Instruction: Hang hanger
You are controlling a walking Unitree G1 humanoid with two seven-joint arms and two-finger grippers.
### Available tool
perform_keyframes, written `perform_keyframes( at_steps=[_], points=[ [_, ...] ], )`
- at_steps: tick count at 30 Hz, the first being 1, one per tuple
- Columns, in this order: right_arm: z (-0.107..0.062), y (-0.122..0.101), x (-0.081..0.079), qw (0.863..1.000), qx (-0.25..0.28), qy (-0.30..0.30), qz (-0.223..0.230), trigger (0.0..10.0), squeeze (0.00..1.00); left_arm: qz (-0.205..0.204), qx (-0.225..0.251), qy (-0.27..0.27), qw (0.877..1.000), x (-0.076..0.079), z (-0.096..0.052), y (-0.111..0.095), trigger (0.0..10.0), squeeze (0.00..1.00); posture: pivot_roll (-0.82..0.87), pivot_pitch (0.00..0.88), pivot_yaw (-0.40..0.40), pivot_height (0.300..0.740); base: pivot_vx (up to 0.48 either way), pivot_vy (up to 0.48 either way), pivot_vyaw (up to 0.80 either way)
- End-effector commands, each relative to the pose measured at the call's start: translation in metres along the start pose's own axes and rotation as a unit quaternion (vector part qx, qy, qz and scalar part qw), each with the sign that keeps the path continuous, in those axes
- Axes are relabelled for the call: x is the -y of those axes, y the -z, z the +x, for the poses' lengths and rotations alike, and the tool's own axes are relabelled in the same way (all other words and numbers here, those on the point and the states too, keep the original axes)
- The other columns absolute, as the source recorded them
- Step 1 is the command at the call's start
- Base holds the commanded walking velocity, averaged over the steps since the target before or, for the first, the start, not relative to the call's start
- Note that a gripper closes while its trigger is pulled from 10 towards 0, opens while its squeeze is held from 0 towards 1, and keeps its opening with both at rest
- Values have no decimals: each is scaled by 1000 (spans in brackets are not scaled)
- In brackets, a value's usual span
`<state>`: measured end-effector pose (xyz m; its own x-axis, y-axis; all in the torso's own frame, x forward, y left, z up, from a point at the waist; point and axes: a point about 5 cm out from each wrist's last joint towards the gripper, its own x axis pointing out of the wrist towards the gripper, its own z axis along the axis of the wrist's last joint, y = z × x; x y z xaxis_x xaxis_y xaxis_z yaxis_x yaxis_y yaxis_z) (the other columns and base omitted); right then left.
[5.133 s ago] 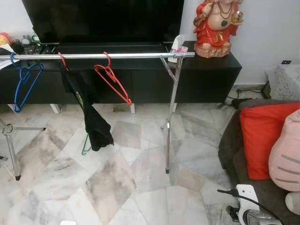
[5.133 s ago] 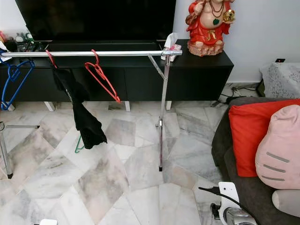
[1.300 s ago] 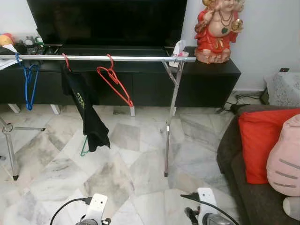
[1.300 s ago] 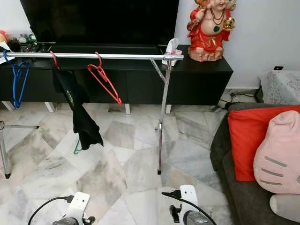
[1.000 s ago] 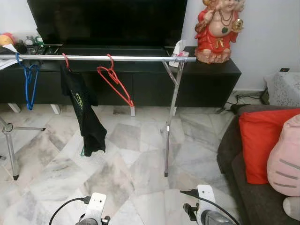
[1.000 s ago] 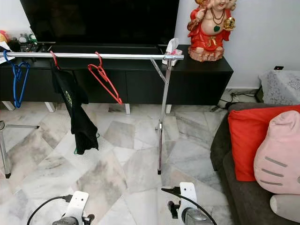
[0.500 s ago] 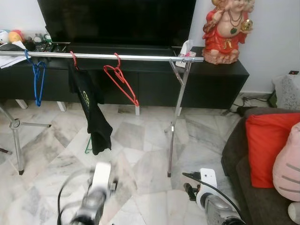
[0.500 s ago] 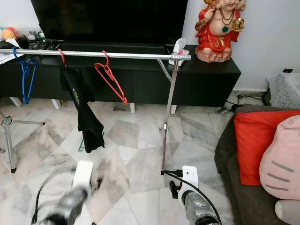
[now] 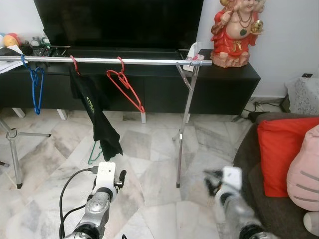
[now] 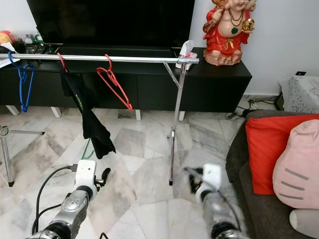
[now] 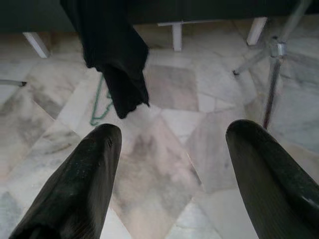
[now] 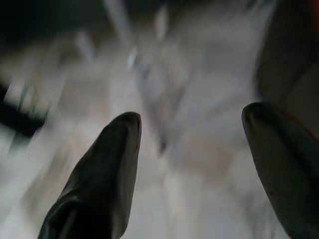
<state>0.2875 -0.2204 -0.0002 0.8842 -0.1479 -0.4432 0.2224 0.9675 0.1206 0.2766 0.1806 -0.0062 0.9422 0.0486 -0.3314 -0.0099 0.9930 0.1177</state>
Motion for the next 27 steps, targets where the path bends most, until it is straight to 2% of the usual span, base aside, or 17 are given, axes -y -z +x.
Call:
perform_keyframes(
  at_steps=[1, 5, 7, 10, 11, 12, 14, 15, 17, 19, 25, 27],
  points=[
    [0, -17, 13, 998, 53, 29, 14, 10000, 0, -11, 33, -15, 999, -10, -3, -3, 10000, 0, -117, 0, -45, 740, 0, 0, 0],
    [-4, -38, 21, 991, 131, 32, -13, 10000, 0, 4, 113, -33, 993, -19, -10, -19, 10000, 0, -121, 0, -46, 740, 0, 0, 0],
    [-10, -50, 27, 983, 178, 36, -20, 10000, 0, 14, 162, -42, 986, -25, -16, -33, 10000, 0, -120, 0, -47, 740, 0, 0, 0],
    [-27, -69, 39, 966, 250, 53, -34, 10000, 0, 23, 249, -42, 967, -29, -26, -74, 10000, 0, -131, 0, -49, 740, 0, 0, 0],
    [-32, -73, 38, 962, 264, 46, -53, 10000, 0, 25, 264, -39, 963, -28, -27, -82, 10000, 0, -131, 0, -49, 740, 0, 0, 0],
    [-32, -73, 38, 962, 264, 46, -53, 10000, 0, 25, 264, -39, 963, -28, -27, -82, 10000, 0, -131, 0, -49, 740, 0, 0, 0],
    [-43, -83, 31, 953, 296, 30, -52, 10000, 0, 29, 292, -26, 956, -23, -32, -99, 10000, 0, -129, 0, -47, 740, 0, 0, 0],
    [-43, -83, 31, 953, 296, 30, -52, 10000, 0, 29, 292, -26, 956, -23, -32, -99, 10000, 0, -129, 0, -47, 740, 0, 0, 0],
    [-63, -91, 31, 942, 322, 33, -84, 10000, 0, 42, 312, -11, 949, -15, -46, -110, 10000, 0, -128, 0, -46, 740, 0, 0, 0],
    [-76, -96, 27, 938, 329, 25, -109, 10000, 0, 49, 307, -8, 950, -13, -61, -111, 10000, 0, -134, 0, -43, 740, 0, 0, 0],
    [-94, -94, 13, 939, 333, 14, -86, 10000, 0, 46, 269, -22, 962, -15, -80, -95, 10000, 0, -129, 0, -39, 740, 0, 0, 0],
    [-95, -93, 10, 941, 326, 10, -85, 10000, 0, 46, 261, -21, 964, -14, -81, -93, 10000, 0, -123, 0, -39, 740, 0, 0, 0]
  ],
)
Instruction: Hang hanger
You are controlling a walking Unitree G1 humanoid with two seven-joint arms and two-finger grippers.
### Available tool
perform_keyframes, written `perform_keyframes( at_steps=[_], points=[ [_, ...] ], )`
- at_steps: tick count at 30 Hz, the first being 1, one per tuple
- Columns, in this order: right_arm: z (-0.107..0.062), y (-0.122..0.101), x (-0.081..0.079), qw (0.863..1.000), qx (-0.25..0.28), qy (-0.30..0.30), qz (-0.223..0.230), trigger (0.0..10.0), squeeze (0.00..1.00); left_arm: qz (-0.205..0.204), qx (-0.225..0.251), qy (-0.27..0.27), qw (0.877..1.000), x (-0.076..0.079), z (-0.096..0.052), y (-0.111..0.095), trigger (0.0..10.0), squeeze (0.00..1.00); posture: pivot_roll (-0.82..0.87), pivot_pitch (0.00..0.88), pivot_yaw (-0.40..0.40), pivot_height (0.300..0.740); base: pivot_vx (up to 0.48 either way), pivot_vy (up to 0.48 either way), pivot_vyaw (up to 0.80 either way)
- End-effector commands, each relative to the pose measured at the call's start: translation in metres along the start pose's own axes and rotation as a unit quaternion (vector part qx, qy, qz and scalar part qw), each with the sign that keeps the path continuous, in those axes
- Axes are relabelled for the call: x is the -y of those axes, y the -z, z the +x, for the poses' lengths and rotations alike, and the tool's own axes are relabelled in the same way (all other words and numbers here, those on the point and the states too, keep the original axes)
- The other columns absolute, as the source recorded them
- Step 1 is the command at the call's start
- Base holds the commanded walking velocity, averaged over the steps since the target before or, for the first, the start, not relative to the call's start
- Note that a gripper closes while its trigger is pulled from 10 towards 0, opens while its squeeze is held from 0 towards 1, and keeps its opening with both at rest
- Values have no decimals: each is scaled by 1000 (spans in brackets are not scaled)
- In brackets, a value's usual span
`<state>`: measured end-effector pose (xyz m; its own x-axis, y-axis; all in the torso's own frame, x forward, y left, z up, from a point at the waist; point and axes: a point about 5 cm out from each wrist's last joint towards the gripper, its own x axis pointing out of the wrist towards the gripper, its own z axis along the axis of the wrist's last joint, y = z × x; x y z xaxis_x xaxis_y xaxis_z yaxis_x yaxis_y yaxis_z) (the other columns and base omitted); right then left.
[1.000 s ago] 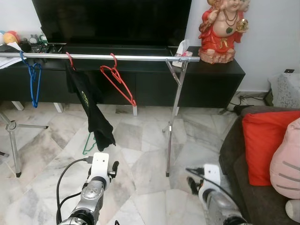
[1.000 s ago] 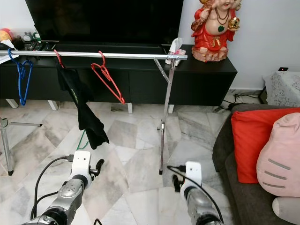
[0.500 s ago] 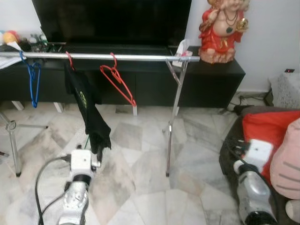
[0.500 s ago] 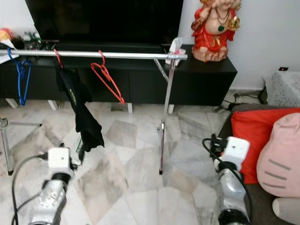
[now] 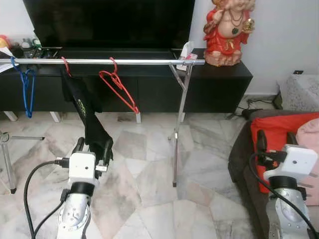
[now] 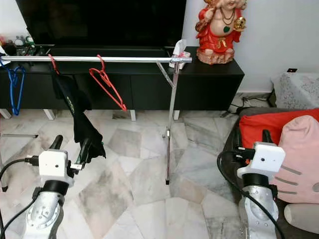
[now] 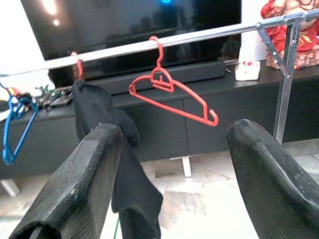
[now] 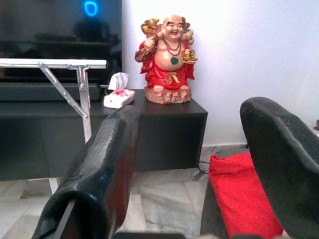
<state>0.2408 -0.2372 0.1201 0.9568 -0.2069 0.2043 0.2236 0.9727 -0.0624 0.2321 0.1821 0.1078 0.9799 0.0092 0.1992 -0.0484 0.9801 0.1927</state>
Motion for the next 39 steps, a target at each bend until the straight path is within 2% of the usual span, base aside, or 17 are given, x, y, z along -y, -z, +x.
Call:
perform_keyframes(
  at_steps=[1, 9, 10, 14, 15, 17, 20, 21, 22, 26, 27, 29, 30, 31, 33, 35, 39],
  points=[
    [0, 0, -2, 1000, -15, 8, 19, 10000, 0, 6, -13, 8, 1000, 2, 0, -1, 10000, 0, -125, 0, -40, 740, 0, 0, 0],
    [34, 46, -13, 991, -125, 17, 47, 10000, 0, 5, -107, 22, 994, 3, 35, 34, 10000, 0, -136, 0, -34, 740, 0, 0, 0],
    [36, 67, -18, 982, -175, 4, 73, 10000, 0, -4, -137, 19, 990, 1, 39, 48, 10000, 0, -132, 0, -34, 740, 0, 0, 0],
    [39, 86, -28, 970, -236, -17, 49, 10000, 0, -1, -191, 20, 981, 1, 43, 70, 10000, 0, -124, 0, -36, 740, 0, 0, 0],
    [37, 102, -35, 951, -303, -18, 51, 10000, 0, 10, -254, 29, 967, 1, 44, 90, 10000, 0, -111, 0, -40, 740, 0, 0, 0],
    [33, 110, -39, 938, -340, -18, 68, 10000, 0, 12, -285, 35, 958, 2, 43, 99, 10000, 0, -106, 0, -39, 740, 0, 0, 0],
    [31, 115, -41, 920, -383, -62, 43, 10000, 0, 25, -351, 64, 934, 11, 33, 116, 10000, 0, -111, 0, -33, 740, 0, 0, 0],
    [29, 117, -41, 916, -394, -60, 56, 10000, 0, 33, -366, 74, 927, 15, 30, 120, 10000, 0, -103, 0, -36, 740, 0, 0, 0],
    [25, 123, -40, 898, -430, -39, 86, 10000, 0, 33, -408, 76, 909, 19, 20, 130, 10000, 0, -87, 0, -43, 740, 0, 0, 0],
    [20, 129, -36, 874, -480, -5, 76, 10000, 0, 9, -453, 59, 889, 26, 5, 142, 10000, 0, -71, 0, -57, 740, 0, 0, 0],
    [16, 131, -35, 847, -528, -12, 56, 10000, 0, 0, -477, 60, 877, 31, -7, 148, 10000, 0, -67, 0, -61, 740, 0, 0, 0],
    [12, 131, -33, 813, -581, -49, 8, 10000, 0, -4, -494, 69, 867, 35, -19, 153, 10000, 0, -73, 0, -64, 740, 0, 0, 0],
    [13, 130, -33, 810, -580, -79, -16, 10000, 0, 0, -503, 75, 861, 36, -26, 156, 10000, 0, -79, 0, -65, 740, 0, 0, 0],
    [14, 130, -38, 818, -561, -123, 9, 10000, 0, 30, -534, 104, 839, 38, -43, 163, 10000, 0, -86, 0, -67, 740, 0, 0, 0],
    [14, 130, -42, 827, -546, -128, 43, 10000, 0, 64, -543, 125, 828, 37, -47, 165, 10000, 0, -74, 0, -63, 740, 0, 0, 0],
    [15, 130, -42, 826, -550, -123, 25, 10000, 0, 26, -538, 101, 837, 36, -44, 164, 10000, 0, -88, 0, -57, 740, 0, 0, 0],
    [16, 129, -41, 823, -555, -118, 24, 10000, 0, 36, -548, 104, 829, 35, -48, 166, 10000, 0, -87, 0, -55, 740, 0, 0, 0]
  ],
)
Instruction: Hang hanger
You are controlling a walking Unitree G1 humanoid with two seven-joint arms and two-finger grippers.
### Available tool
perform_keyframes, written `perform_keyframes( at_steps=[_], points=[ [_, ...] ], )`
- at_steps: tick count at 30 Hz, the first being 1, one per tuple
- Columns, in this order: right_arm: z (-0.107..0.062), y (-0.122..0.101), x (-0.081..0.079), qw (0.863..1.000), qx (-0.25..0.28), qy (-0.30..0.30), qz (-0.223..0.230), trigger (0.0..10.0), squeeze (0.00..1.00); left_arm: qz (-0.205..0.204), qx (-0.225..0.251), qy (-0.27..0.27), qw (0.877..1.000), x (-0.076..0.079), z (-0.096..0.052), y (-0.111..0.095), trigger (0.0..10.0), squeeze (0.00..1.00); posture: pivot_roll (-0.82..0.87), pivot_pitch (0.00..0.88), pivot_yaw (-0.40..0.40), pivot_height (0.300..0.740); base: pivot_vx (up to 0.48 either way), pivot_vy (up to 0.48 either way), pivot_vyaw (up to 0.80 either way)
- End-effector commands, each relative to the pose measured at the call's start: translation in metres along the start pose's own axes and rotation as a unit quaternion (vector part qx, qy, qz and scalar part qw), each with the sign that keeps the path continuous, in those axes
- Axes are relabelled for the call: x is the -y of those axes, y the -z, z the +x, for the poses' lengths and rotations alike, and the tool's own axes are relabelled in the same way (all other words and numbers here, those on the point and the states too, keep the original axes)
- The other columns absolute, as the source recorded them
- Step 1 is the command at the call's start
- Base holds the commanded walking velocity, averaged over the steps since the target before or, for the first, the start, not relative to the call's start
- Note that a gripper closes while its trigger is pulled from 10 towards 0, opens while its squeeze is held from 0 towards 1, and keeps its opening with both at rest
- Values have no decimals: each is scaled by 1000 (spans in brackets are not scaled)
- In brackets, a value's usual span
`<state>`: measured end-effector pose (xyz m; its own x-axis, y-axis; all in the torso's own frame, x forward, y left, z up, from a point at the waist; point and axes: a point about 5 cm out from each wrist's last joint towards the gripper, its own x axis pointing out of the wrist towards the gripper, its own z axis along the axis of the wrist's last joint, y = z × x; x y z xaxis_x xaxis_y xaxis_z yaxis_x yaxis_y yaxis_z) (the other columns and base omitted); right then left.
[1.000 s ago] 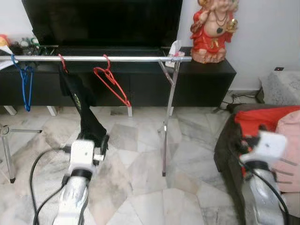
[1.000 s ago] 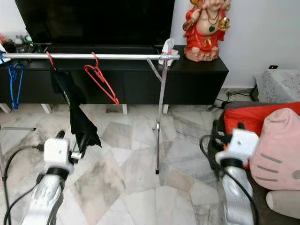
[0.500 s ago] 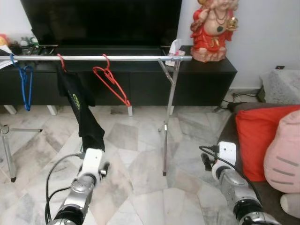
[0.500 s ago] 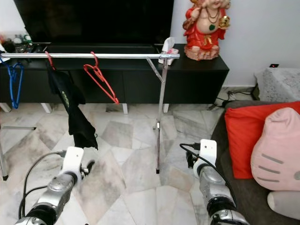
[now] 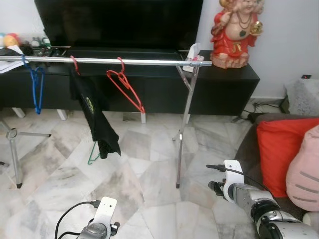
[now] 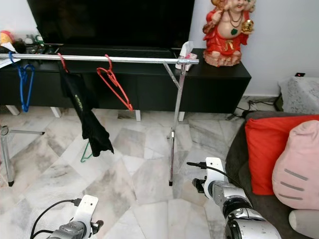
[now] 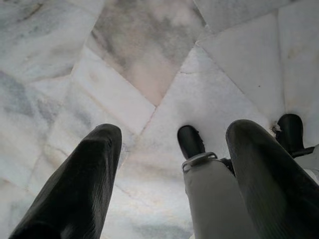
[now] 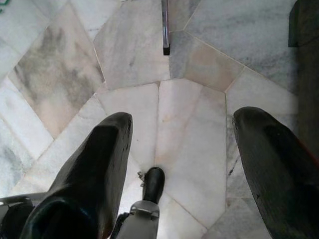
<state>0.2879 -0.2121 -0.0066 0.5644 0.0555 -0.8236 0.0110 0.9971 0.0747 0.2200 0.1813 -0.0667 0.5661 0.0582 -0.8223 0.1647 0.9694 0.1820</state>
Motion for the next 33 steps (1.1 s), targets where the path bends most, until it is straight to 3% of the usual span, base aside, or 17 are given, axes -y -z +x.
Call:
perform_keyframes(
  at_steps=[1, 11, 33],
  points=[
    [-1, -2, 2, 1000, -3, 5, 7, 10000, 0, 4, -8, 4, 1000, 1, 0, 2, 10000, 0, -87, 0, -55, 740, 0, 0, 0],
    [-1, -3, 3, 1000, -3, -1, -11, 10000, 0, -4, 1, -4, 1000, 1, 0, 0, 10000, 0, -63, 0, -68, 740, 0, 0, 0],
    [-1, -4, 1, 1000, -3, -11, -18, 10000, 0, -2, -2, -8, 1000, 0, 0, 5, 10000, 0, -83, 0, -49, 740, 0, 0, -759]
  ],
)
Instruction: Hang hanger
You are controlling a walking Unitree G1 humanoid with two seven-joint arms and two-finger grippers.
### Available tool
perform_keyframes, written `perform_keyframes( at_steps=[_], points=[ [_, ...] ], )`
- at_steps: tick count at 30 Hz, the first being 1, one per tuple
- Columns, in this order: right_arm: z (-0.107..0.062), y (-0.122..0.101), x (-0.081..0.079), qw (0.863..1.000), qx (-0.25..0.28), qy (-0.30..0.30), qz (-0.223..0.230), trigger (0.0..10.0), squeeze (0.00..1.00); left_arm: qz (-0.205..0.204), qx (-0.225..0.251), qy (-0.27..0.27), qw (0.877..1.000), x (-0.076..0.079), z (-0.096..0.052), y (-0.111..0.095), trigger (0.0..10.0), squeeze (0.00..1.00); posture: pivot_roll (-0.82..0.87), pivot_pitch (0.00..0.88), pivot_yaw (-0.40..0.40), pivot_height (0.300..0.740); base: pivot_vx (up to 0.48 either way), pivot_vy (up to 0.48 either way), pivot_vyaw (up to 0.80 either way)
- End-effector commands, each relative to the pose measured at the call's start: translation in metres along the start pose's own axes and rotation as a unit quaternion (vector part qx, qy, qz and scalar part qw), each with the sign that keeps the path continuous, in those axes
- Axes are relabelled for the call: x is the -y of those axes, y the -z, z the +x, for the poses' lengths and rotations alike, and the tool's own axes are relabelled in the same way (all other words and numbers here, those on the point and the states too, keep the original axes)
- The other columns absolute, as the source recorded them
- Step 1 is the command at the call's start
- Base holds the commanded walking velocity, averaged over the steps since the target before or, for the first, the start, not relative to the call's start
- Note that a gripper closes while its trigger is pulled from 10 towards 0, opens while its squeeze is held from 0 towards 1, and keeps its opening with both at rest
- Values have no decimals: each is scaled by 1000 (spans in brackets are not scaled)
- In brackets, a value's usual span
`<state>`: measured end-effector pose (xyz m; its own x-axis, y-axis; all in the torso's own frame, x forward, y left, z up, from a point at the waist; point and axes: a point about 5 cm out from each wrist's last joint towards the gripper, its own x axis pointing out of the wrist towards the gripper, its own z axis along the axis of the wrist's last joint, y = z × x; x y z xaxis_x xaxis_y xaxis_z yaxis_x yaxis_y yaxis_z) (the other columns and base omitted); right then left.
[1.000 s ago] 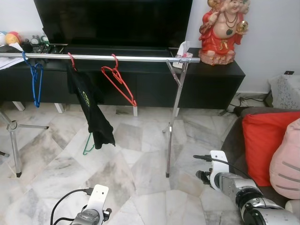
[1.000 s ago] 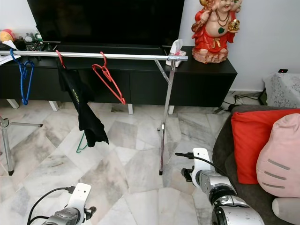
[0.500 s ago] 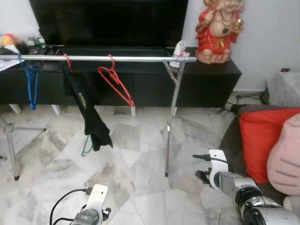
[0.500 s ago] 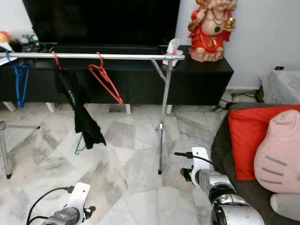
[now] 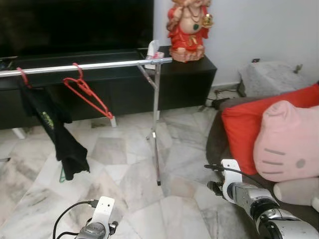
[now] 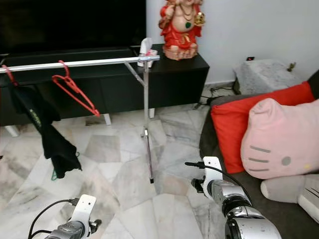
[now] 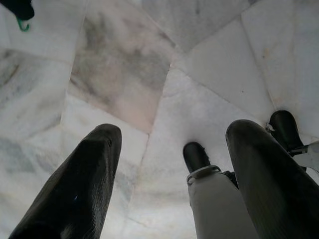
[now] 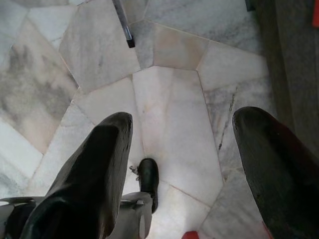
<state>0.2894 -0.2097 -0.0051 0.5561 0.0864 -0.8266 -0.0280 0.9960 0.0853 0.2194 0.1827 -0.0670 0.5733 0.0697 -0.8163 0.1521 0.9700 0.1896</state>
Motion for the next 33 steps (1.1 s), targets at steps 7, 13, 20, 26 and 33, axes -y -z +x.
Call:
perform_keyframes(
  at_steps=[7, 13, 20, 26, 33],
  points=[
    [-2, -4, 4, 1000, 4, 4, -7, 10000, 0, 5, -1, 2, 1000, 2, 0, 0, 10000, 0, -91, 0, -45, 740, 0, 0, -763],
    [-2, -5, 4, 1000, 10, 7, -4, 10000, 0, 19, -8, 4, 1000, 2, -1, 8, 10000, 0, -95, 0, -41, 740, 0, 0, -763],
    [-1, -8, 3, 1000, 25, 9, 0, 10000, 0, 21, -10, -1, 1000, -2, -1, 10, 10000, 0, -89, 0, -40, 740, 0, 97, -763],
    [-1, -8, 2, 1000, 26, 6, -10, 10000, 0, 18, -7, -3, 1000, -4, -1, 9, 10000, 0, -88, 0, -41, 740, 0, 0, -763],
    [-1, -9, 2, 1000, 28, 11, -8, 10000, 0, 17, -4, -3, 1000, -5, 0, 5, 10000, 0, -89, 0, -42, 740, 0, 0, -763]
  ],
)
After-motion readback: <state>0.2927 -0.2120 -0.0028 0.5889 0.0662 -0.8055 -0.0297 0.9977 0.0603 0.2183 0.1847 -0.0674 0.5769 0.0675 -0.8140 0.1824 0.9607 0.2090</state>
